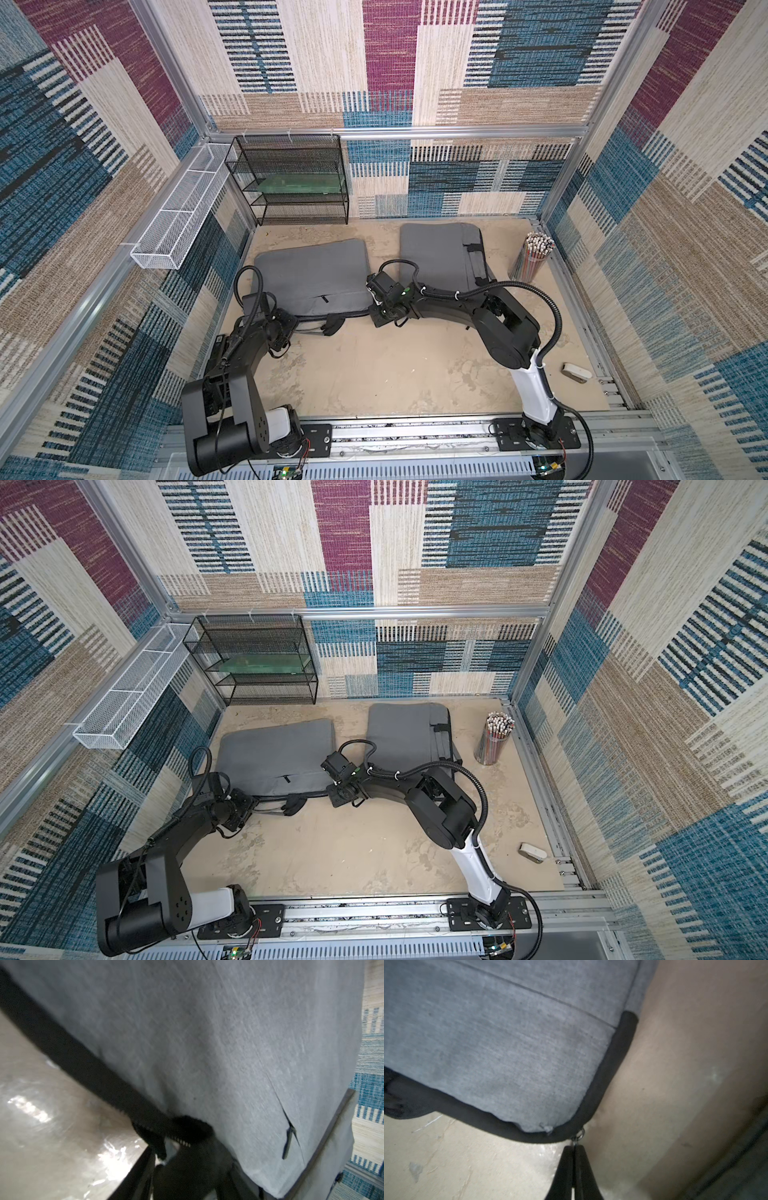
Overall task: Open the zippered laptop bag and take out the laptop
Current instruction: Unzip the zipper on the zippered laptop bag.
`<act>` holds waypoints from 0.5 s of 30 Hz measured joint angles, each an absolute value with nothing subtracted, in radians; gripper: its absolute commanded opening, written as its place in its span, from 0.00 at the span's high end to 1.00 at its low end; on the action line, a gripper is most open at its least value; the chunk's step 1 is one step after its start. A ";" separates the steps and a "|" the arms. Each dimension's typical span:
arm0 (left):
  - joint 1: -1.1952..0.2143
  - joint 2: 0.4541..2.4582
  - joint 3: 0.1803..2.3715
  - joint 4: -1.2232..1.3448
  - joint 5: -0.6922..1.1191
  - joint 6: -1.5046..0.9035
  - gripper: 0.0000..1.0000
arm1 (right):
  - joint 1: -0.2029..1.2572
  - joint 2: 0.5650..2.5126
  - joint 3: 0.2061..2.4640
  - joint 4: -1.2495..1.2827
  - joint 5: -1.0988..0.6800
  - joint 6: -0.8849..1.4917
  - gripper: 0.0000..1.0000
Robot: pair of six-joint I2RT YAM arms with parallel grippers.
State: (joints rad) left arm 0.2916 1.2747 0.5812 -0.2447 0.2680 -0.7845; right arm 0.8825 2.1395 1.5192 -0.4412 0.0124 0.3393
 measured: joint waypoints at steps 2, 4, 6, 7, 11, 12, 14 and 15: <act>0.289 1.234 0.582 -0.263 0.267 -0.779 0.34 | 0.886 2.140 1.520 -0.442 0.012 0.340 1.00; 0.287 1.186 0.585 -0.295 0.266 -0.774 0.31 | 0.886 2.141 1.523 -0.442 0.012 0.340 1.00; 0.279 1.127 0.585 -0.339 0.257 -0.763 0.29 | 0.887 2.142 1.524 -0.442 0.011 0.343 1.00; 0.273 1.094 0.585 -0.362 0.241 -0.757 0.28 | 0.886 2.143 1.525 -0.442 0.010 0.343 1.00; 0.241 0.991 0.585 -0.433 0.231 -0.745 0.26 | 0.887 2.143 1.525 -0.442 0.007 0.343 1.00; 0.230 0.981 0.586 -0.442 0.231 -0.741 0.27 | 0.887 2.143 1.525 -0.442 0.007 0.343 1.00; 0.195 0.979 0.597 -0.463 0.220 -0.731 0.28 | 0.887 2.143 1.525 -0.441 0.001 0.343 1.00; 0.168 0.988 0.609 -0.472 0.215 -0.726 0.28 | 0.887 2.143 1.525 -0.441 0.000 0.343 1.00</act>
State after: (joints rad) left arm 0.1684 0.9878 0.6086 -0.4721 0.2146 -0.7258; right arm 0.8871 2.1426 1.5246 -0.4412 0.0002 0.3431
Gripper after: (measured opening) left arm 0.721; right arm 0.080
